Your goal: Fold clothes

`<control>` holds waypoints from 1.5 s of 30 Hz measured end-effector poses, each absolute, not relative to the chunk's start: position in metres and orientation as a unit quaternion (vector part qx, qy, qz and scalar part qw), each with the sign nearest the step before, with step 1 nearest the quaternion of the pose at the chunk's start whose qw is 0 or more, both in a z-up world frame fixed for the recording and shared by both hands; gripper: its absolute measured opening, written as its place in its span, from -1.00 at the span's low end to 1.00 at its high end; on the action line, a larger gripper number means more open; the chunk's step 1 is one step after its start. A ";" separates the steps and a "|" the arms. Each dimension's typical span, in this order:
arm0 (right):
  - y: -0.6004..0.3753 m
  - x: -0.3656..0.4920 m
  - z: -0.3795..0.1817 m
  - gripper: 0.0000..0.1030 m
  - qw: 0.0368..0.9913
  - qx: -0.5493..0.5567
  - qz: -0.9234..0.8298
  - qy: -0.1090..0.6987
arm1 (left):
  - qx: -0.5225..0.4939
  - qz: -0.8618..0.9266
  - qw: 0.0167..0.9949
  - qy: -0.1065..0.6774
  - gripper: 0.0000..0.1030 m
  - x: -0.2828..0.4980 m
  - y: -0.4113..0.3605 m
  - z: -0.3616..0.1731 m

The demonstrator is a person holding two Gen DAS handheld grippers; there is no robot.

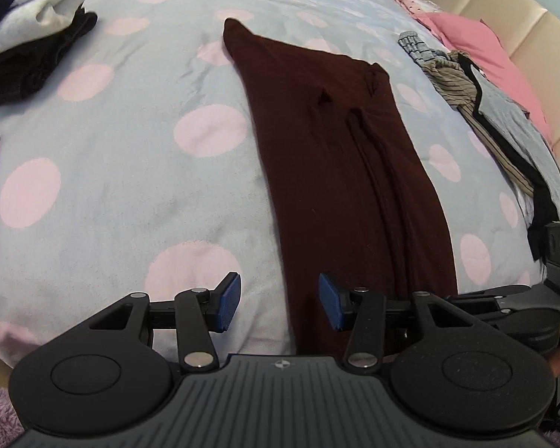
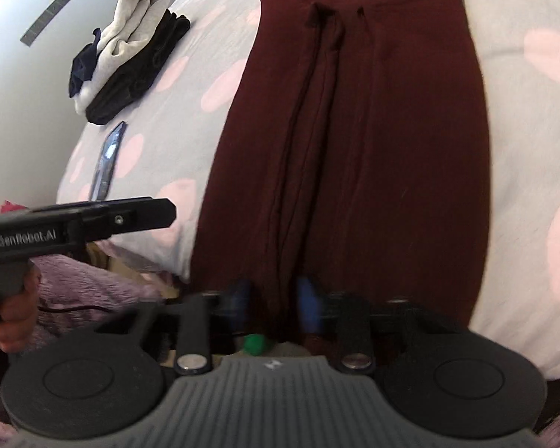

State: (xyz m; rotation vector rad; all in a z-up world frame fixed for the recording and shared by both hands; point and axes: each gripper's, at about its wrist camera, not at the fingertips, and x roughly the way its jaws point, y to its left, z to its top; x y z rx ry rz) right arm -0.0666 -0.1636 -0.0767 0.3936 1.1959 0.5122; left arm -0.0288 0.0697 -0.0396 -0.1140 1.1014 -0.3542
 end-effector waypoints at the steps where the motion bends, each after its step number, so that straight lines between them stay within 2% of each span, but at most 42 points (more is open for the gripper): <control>1: -0.163 -0.067 -0.076 -0.76 0.775 0.191 0.241 0.552 | -0.052 -0.169 0.838 0.516 -0.14 -0.031 0.070 -0.038; 9: -0.153 -0.070 -0.081 -0.74 0.768 0.169 0.249 0.566 | -0.009 -0.219 0.847 0.485 -0.14 -0.046 0.062 -0.032; 11: -0.152 -0.072 -0.071 -0.62 0.772 0.150 0.256 0.562 | 0.027 -0.242 0.848 0.471 -0.14 -0.052 0.054 -0.029; 12: -0.150 -0.073 -0.062 -0.40 0.777 0.134 0.262 0.556 | 0.049 -0.257 0.848 0.461 -0.14 -0.057 0.050 -0.026; 14: -0.150 -0.080 -0.038 -0.21 0.798 0.094 0.280 0.526 | 0.091 -0.291 0.845 0.440 -0.14 -0.065 0.042 -0.020; 17: -0.152 -0.086 -0.004 -0.09 0.828 0.034 0.293 0.477 | 0.148 -0.338 0.837 0.404 -0.12 -0.076 0.033 -0.011; 19: -0.148 -0.095 0.011 -0.07 0.847 -0.048 0.291 0.442 | 0.208 -0.364 0.827 0.374 -0.07 -0.086 0.024 -0.012; 21: -0.138 -0.110 0.016 0.15 0.853 -0.157 0.284 0.410 | 0.275 -0.390 0.809 0.343 0.00 -0.099 0.015 -0.017; 23: -0.126 -0.129 0.008 0.25 0.840 -0.250 0.283 0.389 | 0.340 -0.412 0.785 0.314 0.09 -0.114 0.008 -0.029; 26: -0.113 -0.155 -0.016 0.41 0.818 -0.325 0.284 0.381 | 0.430 -0.430 0.745 0.274 0.12 -0.136 -0.001 -0.054; 34: -0.105 -0.204 -0.071 0.49 0.758 -0.488 0.282 0.327 | 0.583 -0.422 0.672 0.173 0.14 -0.181 0.003 -0.118; 36: -0.105 -0.215 -0.083 0.58 0.738 -0.528 0.281 0.312 | 0.603 -0.417 0.662 0.155 0.15 -0.185 0.004 -0.129; 44: -0.103 -0.228 -0.131 0.60 0.674 -0.644 0.263 0.249 | 0.703 -0.365 0.606 0.069 0.16 -0.189 0.005 -0.184; 45: -0.102 -0.228 -0.135 0.57 0.666 -0.657 0.261 0.239 | 0.707 -0.363 0.604 0.065 0.07 -0.188 0.005 -0.185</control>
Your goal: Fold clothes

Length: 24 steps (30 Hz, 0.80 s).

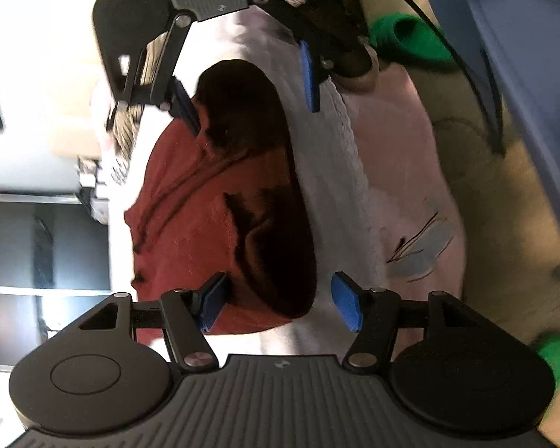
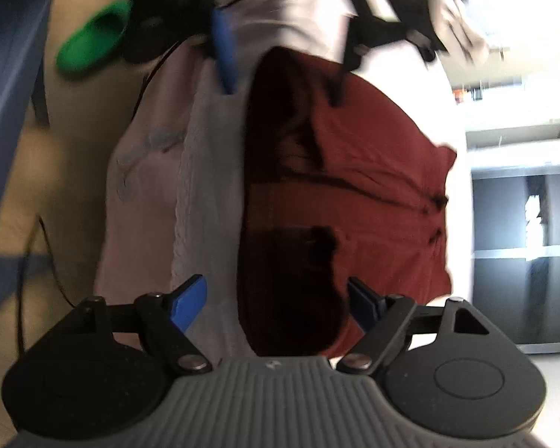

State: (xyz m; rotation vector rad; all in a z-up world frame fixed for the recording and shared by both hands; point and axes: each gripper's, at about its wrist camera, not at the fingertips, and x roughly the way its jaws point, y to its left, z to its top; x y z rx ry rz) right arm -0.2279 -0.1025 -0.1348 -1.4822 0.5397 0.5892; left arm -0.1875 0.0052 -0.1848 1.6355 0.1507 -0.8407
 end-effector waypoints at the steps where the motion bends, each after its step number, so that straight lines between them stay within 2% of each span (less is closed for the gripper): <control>1: -0.102 -0.225 -0.135 0.51 0.664 -0.661 0.259 0.234 | 0.704 -0.363 0.607 0.065 0.00 -0.186 0.005 -0.182; 3: -0.104 -0.221 -0.124 0.02 0.676 -0.655 0.249 0.227 | 0.691 -0.367 0.619 0.073 -0.28 -0.182 0.005 -0.174; 4: -0.104 -0.218 -0.116 -0.07 0.685 -0.646 0.246 0.229 | 0.681 -0.370 0.626 0.082 -0.33 -0.182 0.005 -0.167; 6: -0.107 -0.216 -0.102 -0.16 0.699 -0.628 0.248 0.236 | 0.660 -0.375 0.642 0.102 -0.54 -0.185 0.006 -0.154; 9: -0.110 -0.218 -0.088 -0.44 0.712 -0.617 0.244 0.231 | 0.630 -0.381 0.666 0.124 -0.60 -0.183 0.006 -0.134; 12: -0.114 -0.218 -0.073 -0.56 0.727 -0.601 0.241 0.228 | 0.594 -0.386 0.689 0.153 -0.63 -0.175 0.008 -0.114; 16: -0.118 -0.206 -0.050 -0.61 0.753 -0.571 0.239 0.224 | 0.552 -0.393 0.712 0.184 -0.66 -0.160 0.007 -0.085; 24: -0.125 -0.195 0.020 -0.69 0.748 -0.533 0.302 0.254 | 0.527 -0.449 0.686 0.225 -0.70 -0.156 0.011 -0.031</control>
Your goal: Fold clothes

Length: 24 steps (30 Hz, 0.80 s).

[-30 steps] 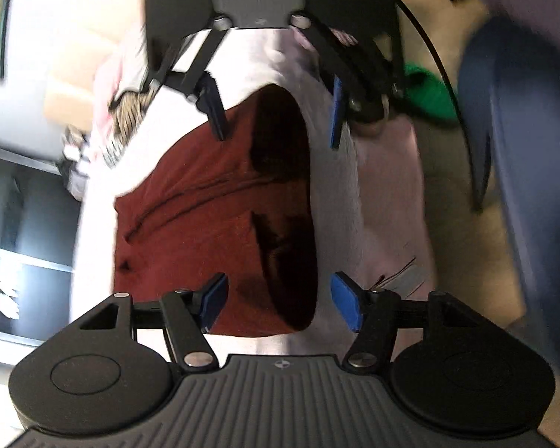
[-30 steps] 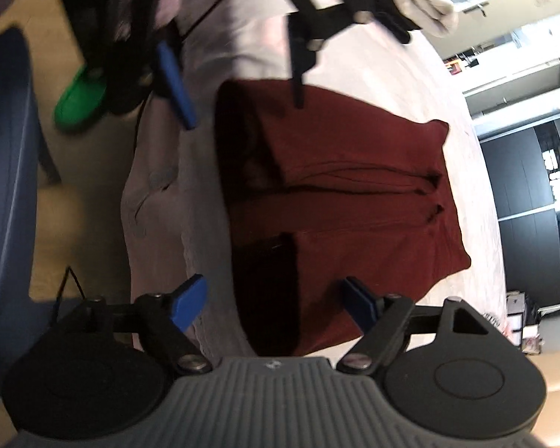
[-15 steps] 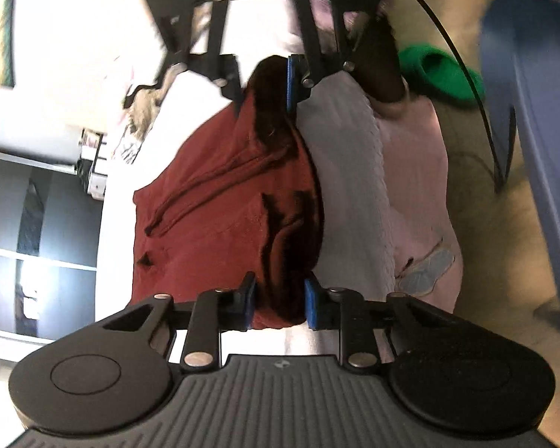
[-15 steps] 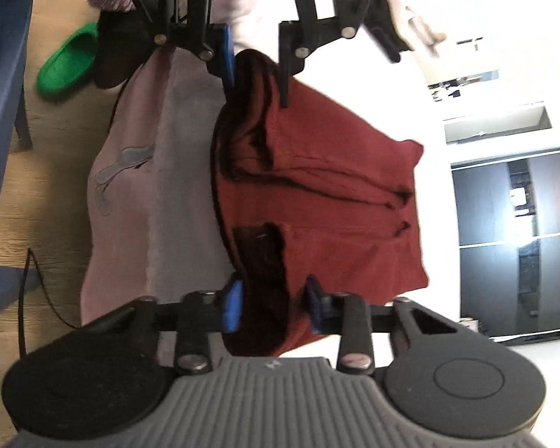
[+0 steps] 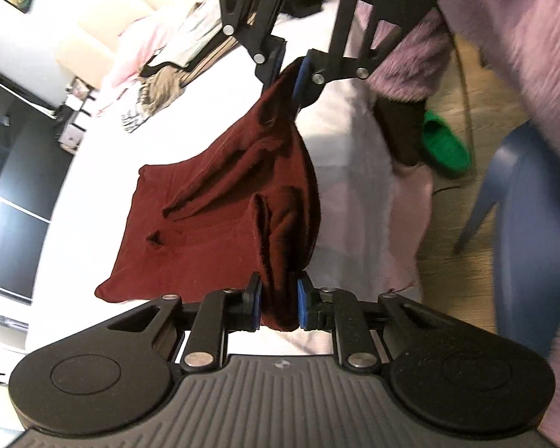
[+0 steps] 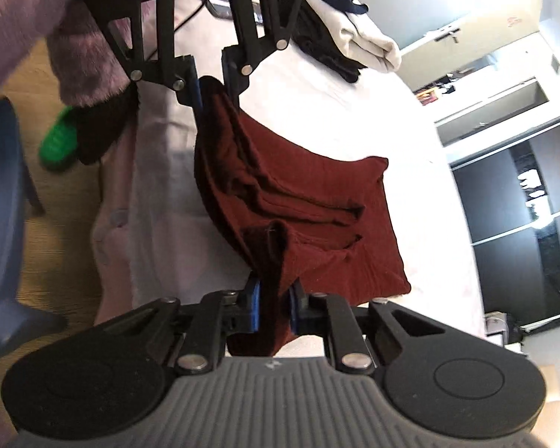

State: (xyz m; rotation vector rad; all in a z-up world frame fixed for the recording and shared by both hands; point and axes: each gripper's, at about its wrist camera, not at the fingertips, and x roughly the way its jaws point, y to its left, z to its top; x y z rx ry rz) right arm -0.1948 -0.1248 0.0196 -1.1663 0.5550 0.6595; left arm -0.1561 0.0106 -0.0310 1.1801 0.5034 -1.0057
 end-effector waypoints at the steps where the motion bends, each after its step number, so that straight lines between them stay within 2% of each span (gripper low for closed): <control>1: -0.126 -0.196 0.028 -0.69 0.745 -0.531 0.310 0.259 | 0.520 -0.459 0.682 0.232 -0.70 -0.159 0.012 -0.024; 8: -0.132 -0.219 0.065 -0.69 0.717 -0.490 0.383 0.315 | 0.477 -0.519 0.650 0.284 -0.70 -0.187 0.021 0.015; 12: -0.131 -0.218 0.071 -0.69 0.717 -0.481 0.389 0.320 | 0.447 -0.525 0.657 0.304 -0.70 -0.175 0.022 0.026; 24: -0.138 -0.086 0.097 -0.69 0.760 -0.438 0.360 0.319 | 0.322 -0.490 0.734 0.343 -0.70 -0.016 0.022 0.067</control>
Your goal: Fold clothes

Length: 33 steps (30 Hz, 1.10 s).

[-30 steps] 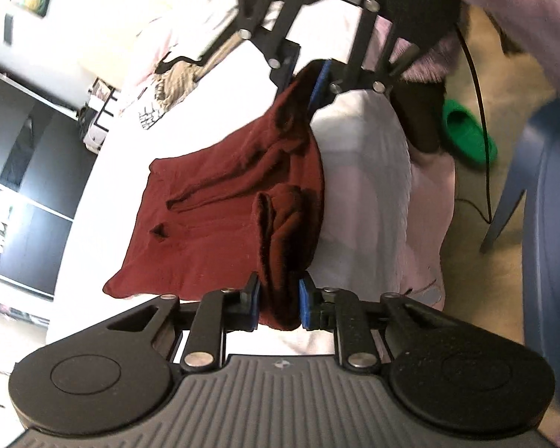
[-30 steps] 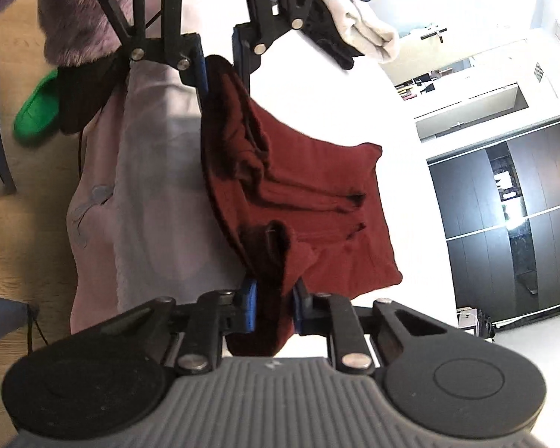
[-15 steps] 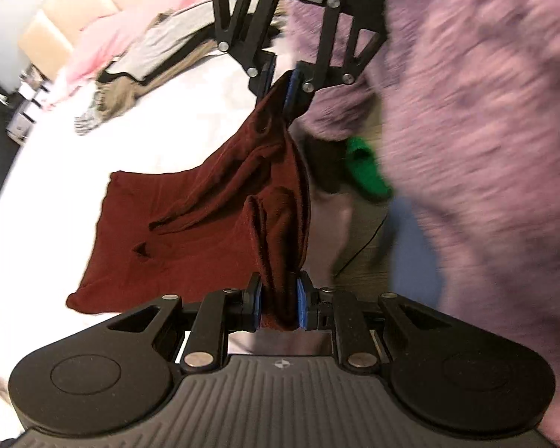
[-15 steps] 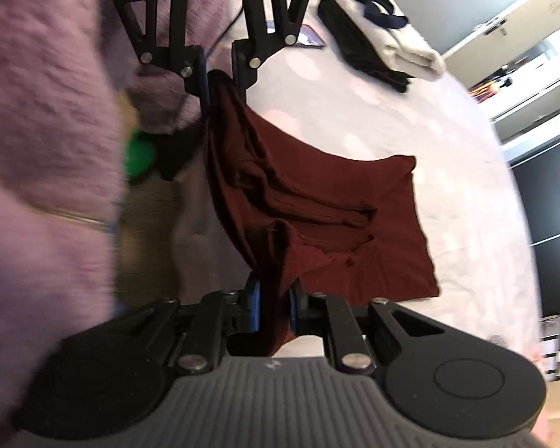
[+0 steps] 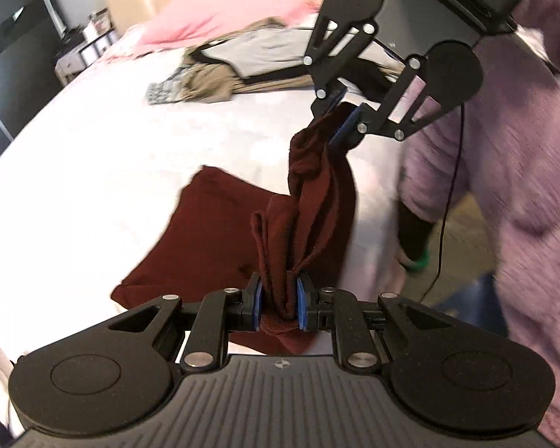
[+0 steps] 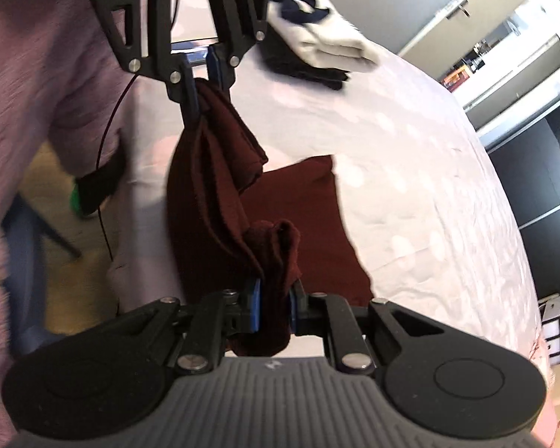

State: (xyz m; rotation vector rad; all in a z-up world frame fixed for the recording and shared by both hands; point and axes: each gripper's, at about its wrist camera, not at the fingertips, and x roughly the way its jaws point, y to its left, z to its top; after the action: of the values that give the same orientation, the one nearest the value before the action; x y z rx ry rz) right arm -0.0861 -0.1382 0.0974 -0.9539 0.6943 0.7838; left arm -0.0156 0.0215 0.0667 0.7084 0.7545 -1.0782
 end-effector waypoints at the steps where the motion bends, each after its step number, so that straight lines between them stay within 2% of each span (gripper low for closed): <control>1: -0.140 -0.071 0.097 -0.69 0.762 -0.430 0.360 0.324 | 0.312 -0.489 0.737 0.347 -0.70 0.000 0.020 0.066; 7: -0.145 0.030 0.078 -0.69 0.779 -0.372 0.351 0.363 | 0.271 -0.460 0.754 0.383 -0.70 0.083 0.018 0.047; 15: -0.147 0.126 0.020 -0.68 0.771 -0.299 0.351 0.440 | 0.227 -0.439 0.747 0.445 -0.70 0.167 0.011 -0.005; 25: -0.146 0.164 -0.017 -0.65 0.759 -0.266 0.340 0.487 | 0.223 -0.404 0.752 0.472 -0.71 0.200 0.007 -0.039; 28: -0.148 0.168 -0.021 -0.51 0.769 -0.261 0.322 0.486 | 0.226 -0.382 0.766 0.465 -0.78 0.203 0.006 -0.042; 29: -0.148 0.169 -0.021 -0.30 0.776 -0.263 0.309 0.482 | 0.227 -0.374 0.772 0.461 -0.78 0.203 0.007 -0.042; 30: -0.149 0.171 -0.019 -0.21 0.785 -0.262 0.295 0.479 | 0.229 -0.364 0.779 0.457 -0.78 0.202 0.007 -0.042; 33: -0.156 0.177 -0.009 -0.22 0.809 -0.245 0.254 0.470 | 0.222 -0.338 0.801 0.441 -0.78 0.200 0.010 -0.029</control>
State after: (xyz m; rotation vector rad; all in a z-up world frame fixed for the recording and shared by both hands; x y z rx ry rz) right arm 0.1765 -0.1556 -0.0086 -0.5228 1.0041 0.5422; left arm 0.2004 0.0105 -0.0288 0.4755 0.9460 -0.7253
